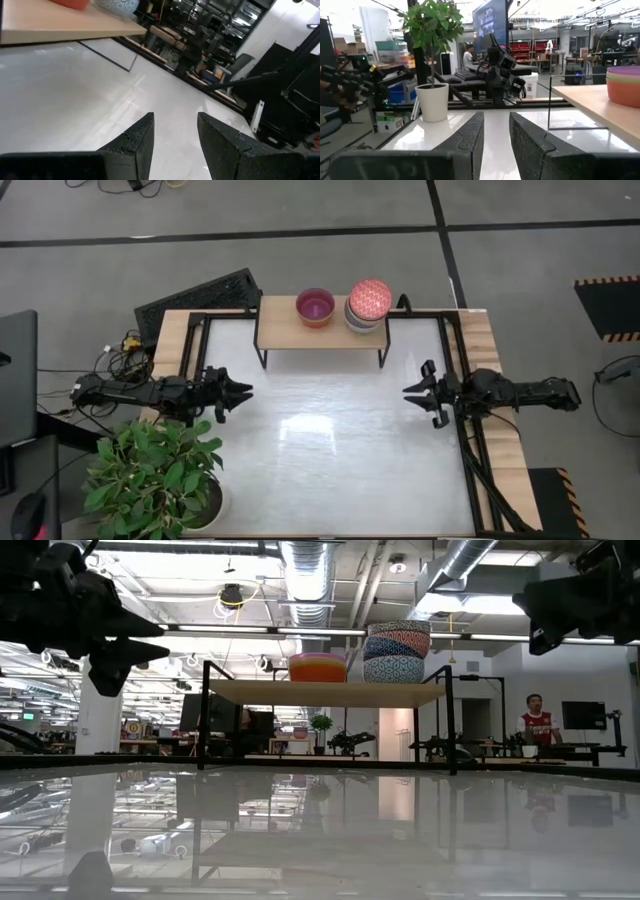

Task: Place and stack bowls onto a shelf
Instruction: Return to Home Position

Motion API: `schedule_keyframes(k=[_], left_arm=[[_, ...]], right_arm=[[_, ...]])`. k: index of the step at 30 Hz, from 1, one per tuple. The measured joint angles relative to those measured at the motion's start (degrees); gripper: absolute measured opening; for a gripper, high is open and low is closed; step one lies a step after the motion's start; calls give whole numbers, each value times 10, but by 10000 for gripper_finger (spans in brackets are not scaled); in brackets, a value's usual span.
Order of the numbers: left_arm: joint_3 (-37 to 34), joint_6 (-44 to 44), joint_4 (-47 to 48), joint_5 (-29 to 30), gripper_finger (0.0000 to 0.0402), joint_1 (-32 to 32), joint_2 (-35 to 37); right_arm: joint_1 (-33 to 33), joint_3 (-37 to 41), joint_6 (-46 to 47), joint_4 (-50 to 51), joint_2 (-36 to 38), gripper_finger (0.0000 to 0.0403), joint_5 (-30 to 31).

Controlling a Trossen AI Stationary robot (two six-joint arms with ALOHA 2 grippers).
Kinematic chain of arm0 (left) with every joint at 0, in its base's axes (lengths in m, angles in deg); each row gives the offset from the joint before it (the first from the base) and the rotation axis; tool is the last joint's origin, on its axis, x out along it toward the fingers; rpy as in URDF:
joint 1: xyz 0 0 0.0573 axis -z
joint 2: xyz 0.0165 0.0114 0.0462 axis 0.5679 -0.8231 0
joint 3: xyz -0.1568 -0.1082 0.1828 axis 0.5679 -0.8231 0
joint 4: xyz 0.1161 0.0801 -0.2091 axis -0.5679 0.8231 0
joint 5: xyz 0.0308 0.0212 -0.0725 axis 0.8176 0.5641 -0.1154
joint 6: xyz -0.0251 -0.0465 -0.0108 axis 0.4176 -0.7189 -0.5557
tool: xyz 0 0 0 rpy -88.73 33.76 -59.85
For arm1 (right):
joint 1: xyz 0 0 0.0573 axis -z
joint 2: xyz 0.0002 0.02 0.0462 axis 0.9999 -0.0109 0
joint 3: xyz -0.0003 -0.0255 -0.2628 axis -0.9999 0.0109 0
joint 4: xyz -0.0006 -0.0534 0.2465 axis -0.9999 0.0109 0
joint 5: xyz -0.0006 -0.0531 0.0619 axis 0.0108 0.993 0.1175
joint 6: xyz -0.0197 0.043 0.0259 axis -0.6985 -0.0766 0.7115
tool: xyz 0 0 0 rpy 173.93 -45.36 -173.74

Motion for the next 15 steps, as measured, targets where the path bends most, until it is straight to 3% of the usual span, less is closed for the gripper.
schedule_keyframes(k=[7,15], left_arm=[[0,-6,-1,3,135,0,0],[0,-52,7,-64,135,0,0]], right_arm=[[-2,0,8,18,0,119,1],[-2,0,41,33,0,119,2]])
